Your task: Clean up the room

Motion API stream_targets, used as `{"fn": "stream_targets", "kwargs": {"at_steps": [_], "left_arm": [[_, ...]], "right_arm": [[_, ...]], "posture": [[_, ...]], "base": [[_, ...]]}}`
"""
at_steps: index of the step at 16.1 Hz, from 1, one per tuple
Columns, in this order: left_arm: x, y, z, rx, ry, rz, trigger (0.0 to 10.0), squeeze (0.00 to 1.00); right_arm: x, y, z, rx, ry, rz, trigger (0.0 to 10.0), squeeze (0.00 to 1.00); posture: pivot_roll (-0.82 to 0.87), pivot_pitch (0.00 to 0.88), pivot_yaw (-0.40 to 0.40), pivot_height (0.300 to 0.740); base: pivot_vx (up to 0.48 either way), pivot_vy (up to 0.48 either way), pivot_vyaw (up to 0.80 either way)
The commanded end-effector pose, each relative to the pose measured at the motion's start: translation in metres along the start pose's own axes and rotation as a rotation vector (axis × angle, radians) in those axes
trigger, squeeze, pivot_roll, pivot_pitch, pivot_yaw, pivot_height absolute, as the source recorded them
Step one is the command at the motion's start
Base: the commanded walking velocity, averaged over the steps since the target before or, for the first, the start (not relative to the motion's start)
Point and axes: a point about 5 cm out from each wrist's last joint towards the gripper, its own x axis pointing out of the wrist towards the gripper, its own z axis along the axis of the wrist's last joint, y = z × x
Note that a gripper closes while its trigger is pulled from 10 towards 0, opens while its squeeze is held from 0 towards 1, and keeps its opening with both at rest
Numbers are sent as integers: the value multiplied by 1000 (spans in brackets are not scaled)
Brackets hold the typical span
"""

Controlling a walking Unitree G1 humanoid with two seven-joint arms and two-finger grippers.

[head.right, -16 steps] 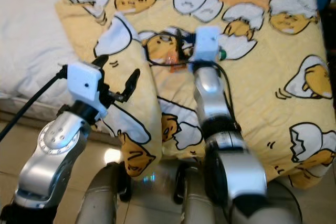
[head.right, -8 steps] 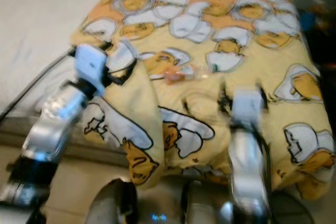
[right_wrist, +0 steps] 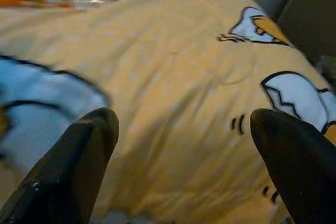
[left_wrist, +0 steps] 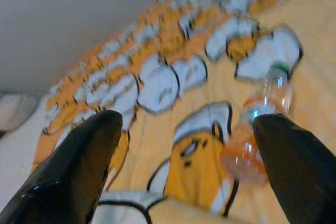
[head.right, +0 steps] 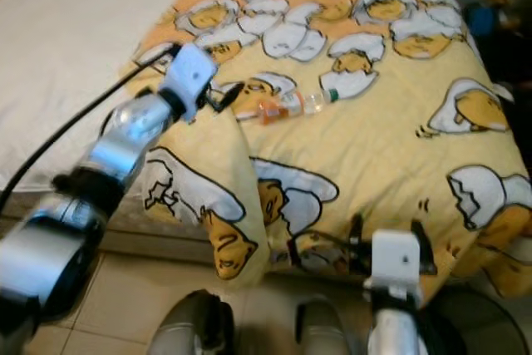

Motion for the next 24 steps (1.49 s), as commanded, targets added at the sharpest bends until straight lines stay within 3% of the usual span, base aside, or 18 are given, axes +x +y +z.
{"fn": "stream_targets", "kwargs": {"at_steps": [1, 4, 5, 6, 11, 12, 13, 14, 15, 16, 17, 18, 19, 21, 24], "left_arm": [[2, 3, 0, -38, 3, 24, 10000, 0], [-7, -4, -10, -179, -47, 47, 10000, 0], [-13, -5, -16, -248, -69, 76, 10000, 0], [-20, -8, -21, -291, -89, 105, 10000, 0], [-25, -9, -26, -281, -98, 137, 10000, 0], [-50, -27, -44, -401, -81, 247, 10000, 0], [-100, -61, -65, -543, -7, 404, 10000, 0], [-115, -84, -65, -574, 45, 395, 10000, 0], [-106, -88, -61, -549, 33, 351, 10000, 0], [-103, -87, -61, -542, 32, 344, 10000, 0], [-91, -72, -62, -500, 31, 370, 10000, 0], [-89, -65, -61, -486, 38, 386, 10000, 0], [-92, -60, -57, -480, 56, 414, 10000, 0], [-105, -69, -57, -513, 103, 438, 10000, 0], [-101, -72, -55, -482, 101, 423, 10000, 0]], "right_arm": [[-3, 4, 6, 6, -10, 18, 10000, 1000], [-1, 11, 17, -15, -56, 55, 10000, 1000], [2, 13, 17, -21, -41, 72, 10000, 0], [5, 16, 17, -20, -31, 94, 10000, 0], [9, 17, 17, -21, -29, 113, 10000, 0], [20, 12, 16, -15, -28, 125, 10000, 0], [36, 0, 14, -6, -19, 133, 10000, 0], [48, -5, 13, -2, -20, 142, 10000, 0], [60, -3, 15, -8, -40, 161, 10000, 0], [62, -2, 15, -10, -43, 163, 10000, 0], [67, 7, 15, -7, -53, 183, 10000, 0], [69, 11, 15, 4, -59, 189, 10000, 0], [70, 16, 16, 12, -66, 204, 10000, 0], [72, 15, 13, 50, -65, 191, 10000, 0], [75, 14, 11, 68, -61, 185, 10000, 0]], "posture": [[-366, 216, 139, 697], [-367, 206, 150, 697], [-343, 191, 144, 697], [-330, 181, 136, 697], [-316, 166, 119, 697], [-281, 96, 39, 697], [-252, 67, 24, 697], [-230, 43, 14, 697], [-215, 25, 15, 697], [-212, 23, 16, 697], [-206, 11, 20, 697], [-205, 10, 22, 697], [-208, 7, 28, 697], [-223, 2, 45, 697], [-222, 0, 52, 697]], "base": [[0, 0, 0], [0, 0, 0], [0, 0, 0], [0, 0, -675], [0, 0, -613], [0, 0, -631], [0, 0, -656], [0, 0, -663], [0, 0, -669], [0, 0, -669], [0, 0, -688], [0, 0, 0], [0, 0, 0], [0, 0, 0], [0, 0, 0]]}}
